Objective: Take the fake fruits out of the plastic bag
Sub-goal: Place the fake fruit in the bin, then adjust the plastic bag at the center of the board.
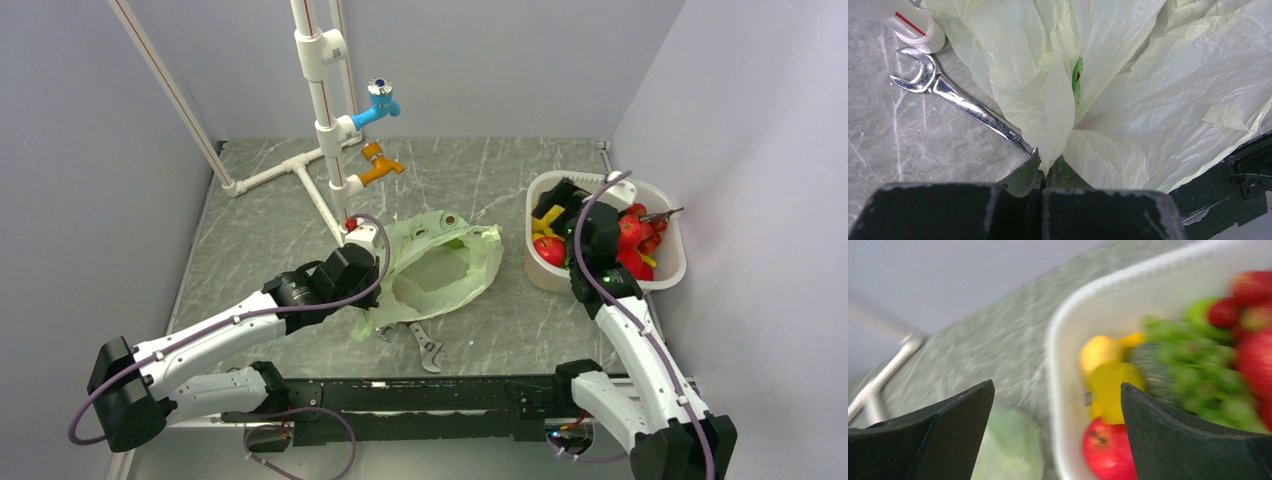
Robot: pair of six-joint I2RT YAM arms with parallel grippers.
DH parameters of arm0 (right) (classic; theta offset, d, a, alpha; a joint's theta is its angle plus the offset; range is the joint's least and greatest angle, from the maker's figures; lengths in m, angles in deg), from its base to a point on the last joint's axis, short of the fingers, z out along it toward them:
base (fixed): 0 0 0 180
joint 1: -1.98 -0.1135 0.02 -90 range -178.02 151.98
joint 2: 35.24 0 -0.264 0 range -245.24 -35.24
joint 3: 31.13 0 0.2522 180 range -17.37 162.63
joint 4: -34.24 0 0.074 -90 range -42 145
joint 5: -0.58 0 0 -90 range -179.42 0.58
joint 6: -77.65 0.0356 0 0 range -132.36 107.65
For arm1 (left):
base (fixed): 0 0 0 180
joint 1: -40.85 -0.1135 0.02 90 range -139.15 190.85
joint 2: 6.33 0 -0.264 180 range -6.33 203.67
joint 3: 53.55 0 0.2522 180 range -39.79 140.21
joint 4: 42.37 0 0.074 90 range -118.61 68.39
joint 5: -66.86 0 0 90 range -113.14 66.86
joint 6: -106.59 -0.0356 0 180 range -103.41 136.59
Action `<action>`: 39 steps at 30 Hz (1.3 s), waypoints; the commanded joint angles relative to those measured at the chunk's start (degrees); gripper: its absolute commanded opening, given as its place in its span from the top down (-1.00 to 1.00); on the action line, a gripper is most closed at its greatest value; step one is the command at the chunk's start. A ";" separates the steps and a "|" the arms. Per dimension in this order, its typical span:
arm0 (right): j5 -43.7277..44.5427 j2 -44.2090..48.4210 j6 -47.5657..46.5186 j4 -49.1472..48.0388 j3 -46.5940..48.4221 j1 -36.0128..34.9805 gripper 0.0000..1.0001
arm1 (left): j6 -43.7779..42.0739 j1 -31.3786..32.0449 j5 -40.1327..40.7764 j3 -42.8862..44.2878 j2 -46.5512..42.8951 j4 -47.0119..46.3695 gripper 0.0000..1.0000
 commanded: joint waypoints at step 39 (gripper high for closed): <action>-9.63 -21.03 -20.84 -8.99 0.25 -40.92 -0.37 | -1.90 0.26 -1.01 5.24 -0.32 -1.53 1.00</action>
